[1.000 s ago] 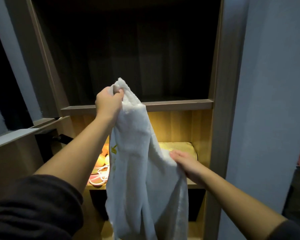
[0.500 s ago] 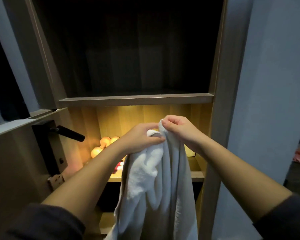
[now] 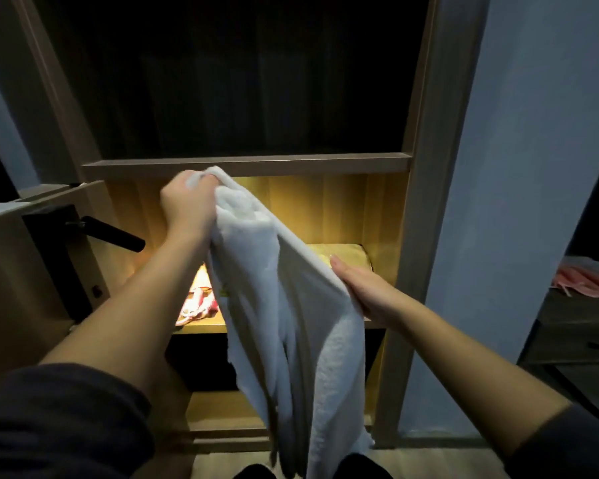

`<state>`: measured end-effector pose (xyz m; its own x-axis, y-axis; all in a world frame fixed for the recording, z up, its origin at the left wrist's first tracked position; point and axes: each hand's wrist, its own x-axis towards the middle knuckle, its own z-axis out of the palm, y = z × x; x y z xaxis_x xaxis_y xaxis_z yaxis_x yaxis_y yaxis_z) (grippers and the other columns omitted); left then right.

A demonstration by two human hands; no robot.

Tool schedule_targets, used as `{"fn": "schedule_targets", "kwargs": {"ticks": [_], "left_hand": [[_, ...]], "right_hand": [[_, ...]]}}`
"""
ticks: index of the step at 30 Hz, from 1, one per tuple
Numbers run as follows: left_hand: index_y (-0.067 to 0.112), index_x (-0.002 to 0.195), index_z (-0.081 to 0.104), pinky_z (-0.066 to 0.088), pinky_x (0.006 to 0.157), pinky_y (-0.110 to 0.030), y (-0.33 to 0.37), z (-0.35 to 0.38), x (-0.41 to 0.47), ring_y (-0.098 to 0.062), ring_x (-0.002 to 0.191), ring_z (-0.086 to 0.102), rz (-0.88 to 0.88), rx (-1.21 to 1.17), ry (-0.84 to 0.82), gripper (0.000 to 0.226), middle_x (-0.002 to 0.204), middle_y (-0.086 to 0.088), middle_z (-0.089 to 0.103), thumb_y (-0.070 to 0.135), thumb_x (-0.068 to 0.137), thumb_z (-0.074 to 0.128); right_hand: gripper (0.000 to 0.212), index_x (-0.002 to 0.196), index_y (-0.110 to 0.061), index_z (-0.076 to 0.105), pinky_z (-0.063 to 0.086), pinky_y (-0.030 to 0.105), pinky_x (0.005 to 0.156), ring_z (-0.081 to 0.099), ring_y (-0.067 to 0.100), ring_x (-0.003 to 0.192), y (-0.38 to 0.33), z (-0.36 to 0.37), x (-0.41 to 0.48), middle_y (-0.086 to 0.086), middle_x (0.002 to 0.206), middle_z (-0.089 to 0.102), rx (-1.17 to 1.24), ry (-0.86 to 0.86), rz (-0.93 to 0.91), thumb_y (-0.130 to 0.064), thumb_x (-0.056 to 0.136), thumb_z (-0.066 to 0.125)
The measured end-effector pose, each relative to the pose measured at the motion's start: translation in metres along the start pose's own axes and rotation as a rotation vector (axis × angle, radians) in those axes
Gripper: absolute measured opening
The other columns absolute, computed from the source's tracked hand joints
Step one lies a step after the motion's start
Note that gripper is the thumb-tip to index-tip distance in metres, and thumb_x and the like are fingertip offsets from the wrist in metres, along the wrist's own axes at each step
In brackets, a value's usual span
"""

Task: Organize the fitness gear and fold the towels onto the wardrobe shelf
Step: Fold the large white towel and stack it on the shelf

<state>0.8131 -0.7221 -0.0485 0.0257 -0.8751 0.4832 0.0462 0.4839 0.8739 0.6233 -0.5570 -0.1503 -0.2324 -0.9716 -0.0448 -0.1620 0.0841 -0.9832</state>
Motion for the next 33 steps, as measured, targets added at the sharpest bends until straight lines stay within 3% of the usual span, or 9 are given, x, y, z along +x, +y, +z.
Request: {"fn": "schedule_targets", "kwargs": {"ticks": [2, 5, 9, 13, 17, 20, 26, 29, 33], "left_hand": [[0.01, 0.097, 0.066, 0.048, 0.074, -0.022, -0.008, -0.01, 0.009, -0.017, 0.087, 0.062, -0.017, 0.065, 0.05, 0.011, 0.092, -0.004, 0.066, 0.014, 0.091, 0.056], [0.009, 0.108, 0.067, 0.04, 0.067, -0.016, -0.02, -0.014, 0.006, -0.019, 0.093, 0.058, 0.015, 0.383, -0.046, 0.023, 0.101, -0.004, 0.064, 0.021, 0.094, 0.054], [0.024, 0.104, 0.069, 0.039, 0.066, -0.014, -0.023, -0.003, -0.028, -0.013, 0.097, 0.057, 0.113, 0.421, -0.369, 0.015, 0.105, 0.004, 0.064, 0.024, 0.092, 0.061], [0.025, 0.125, 0.065, 0.042, 0.087, -0.022, -0.018, 0.018, -0.063, -0.009, 0.113, 0.054, 0.226, 0.524, -0.759, 0.035, 0.122, 0.007, 0.063, 0.031, 0.091, 0.065], [0.017, 0.086, 0.075, 0.044, 0.067, -0.031, -0.021, 0.029, -0.082, -0.011, 0.07, 0.057, 0.146, 0.4, -0.863, 0.013, 0.077, 0.003, 0.068, 0.025, 0.088, 0.065], [0.019, 0.081, 0.074, 0.043, 0.066, -0.031, -0.025, 0.03, -0.087, -0.008, 0.066, 0.056, 0.057, 0.291, -0.897, 0.011, 0.068, 0.007, 0.065, 0.022, 0.087, 0.066], [0.029, 0.07, 0.065, 0.044, 0.062, -0.028, -0.035, 0.035, -0.088, -0.012, 0.067, 0.057, 0.088, 0.312, -0.622, 0.019, 0.069, 0.008, 0.064, 0.021, 0.087, 0.066], [0.022, 0.083, 0.069, 0.047, 0.066, -0.029, -0.041, 0.03, -0.074, -0.017, 0.078, 0.06, 0.092, 0.294, -0.472, 0.009, 0.079, 0.001, 0.066, 0.022, 0.088, 0.063], [0.009, 0.1, 0.07, 0.048, 0.077, -0.032, -0.055, 0.014, -0.042, -0.027, 0.094, 0.062, -0.018, 0.272, -0.177, 0.018, 0.096, -0.008, 0.068, 0.02, 0.089, 0.06]], "right_hand": [[0.049, 0.092, -0.017, 0.074, 0.055, 0.027, 0.08, 0.072, 0.022, 0.093, 0.005, -0.008, -0.002, 0.004, 0.097, 0.076, 0.018, 0.01, -0.017, -0.059, 0.093, 0.048], [0.027, 0.084, -0.012, 0.062, 0.05, 0.021, 0.063, 0.06, 0.019, 0.076, 0.004, -0.013, -0.001, 0.001, 0.076, 0.067, 0.096, 0.153, -0.119, -0.029, 0.101, 0.05], [0.038, 0.071, -0.021, 0.064, 0.047, 0.026, 0.071, 0.057, 0.011, 0.074, -0.009, -0.006, 0.001, -0.005, 0.072, 0.063, -0.012, 0.233, -0.21, -0.029, 0.103, 0.045], [0.034, 0.082, -0.009, 0.061, 0.042, 0.03, 0.075, 0.052, 0.016, 0.076, -0.028, 0.009, -0.001, 0.009, 0.08, 0.056, -0.099, 0.164, -0.29, -0.031, 0.103, 0.047], [0.042, 0.096, 0.013, 0.058, 0.034, 0.04, 0.075, 0.045, 0.026, 0.082, -0.041, 0.016, -0.004, 0.016, 0.089, 0.052, -0.093, 0.13, -0.327, -0.028, 0.102, 0.048], [0.044, 0.099, 0.016, 0.055, 0.033, 0.041, 0.076, 0.044, 0.028, 0.085, -0.042, 0.013, -0.008, 0.016, 0.092, 0.051, -0.06, 0.143, -0.316, -0.026, 0.102, 0.047], [0.039, 0.098, -0.008, 0.069, 0.053, 0.025, 0.068, 0.066, 0.018, 0.075, -0.031, 0.01, -0.006, 0.004, 0.084, 0.071, -0.083, 0.068, -0.202, -0.038, 0.103, 0.044], [0.038, 0.099, -0.021, 0.071, 0.055, 0.021, 0.07, 0.072, 0.012, 0.083, -0.024, 0.007, -0.004, -0.005, 0.089, 0.076, -0.117, 0.0, -0.132, -0.046, 0.102, 0.042], [0.061, 0.102, 0.002, 0.07, 0.056, 0.036, 0.083, 0.071, 0.03, 0.09, -0.018, 0.006, -0.004, 0.012, 0.096, 0.074, -0.232, -0.036, -0.109, -0.055, 0.094, 0.049]]}}
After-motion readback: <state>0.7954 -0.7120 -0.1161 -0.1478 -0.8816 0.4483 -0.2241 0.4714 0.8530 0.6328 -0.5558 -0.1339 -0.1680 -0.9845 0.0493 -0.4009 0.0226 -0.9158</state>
